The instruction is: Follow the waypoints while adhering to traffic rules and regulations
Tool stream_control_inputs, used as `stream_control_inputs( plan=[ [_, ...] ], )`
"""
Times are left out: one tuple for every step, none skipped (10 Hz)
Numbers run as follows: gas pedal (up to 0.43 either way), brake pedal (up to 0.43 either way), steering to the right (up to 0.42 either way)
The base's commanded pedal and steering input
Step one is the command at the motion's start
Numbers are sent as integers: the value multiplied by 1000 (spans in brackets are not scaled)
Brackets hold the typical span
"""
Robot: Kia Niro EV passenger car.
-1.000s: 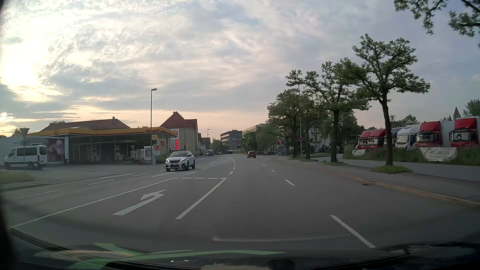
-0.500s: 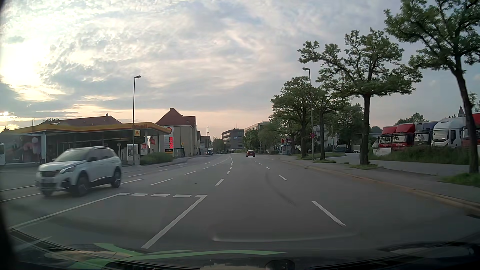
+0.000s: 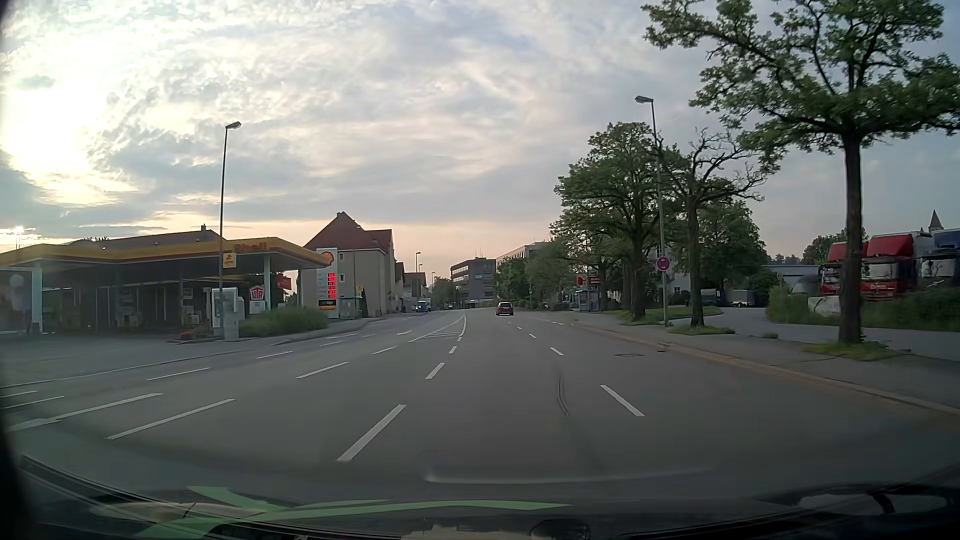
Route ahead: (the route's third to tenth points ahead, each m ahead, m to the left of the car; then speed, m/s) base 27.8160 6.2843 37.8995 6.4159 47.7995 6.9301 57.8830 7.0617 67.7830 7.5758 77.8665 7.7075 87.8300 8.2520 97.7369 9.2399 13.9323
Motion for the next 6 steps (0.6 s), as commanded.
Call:
stream_control_inputs(
  plan=[
    [0, 0, -17],
    [0, 0, -16],
    [0, 0, -12],
    [0, 0, -10],
    [0, 0, -10],
    [0, 0, -10]
  ],
)
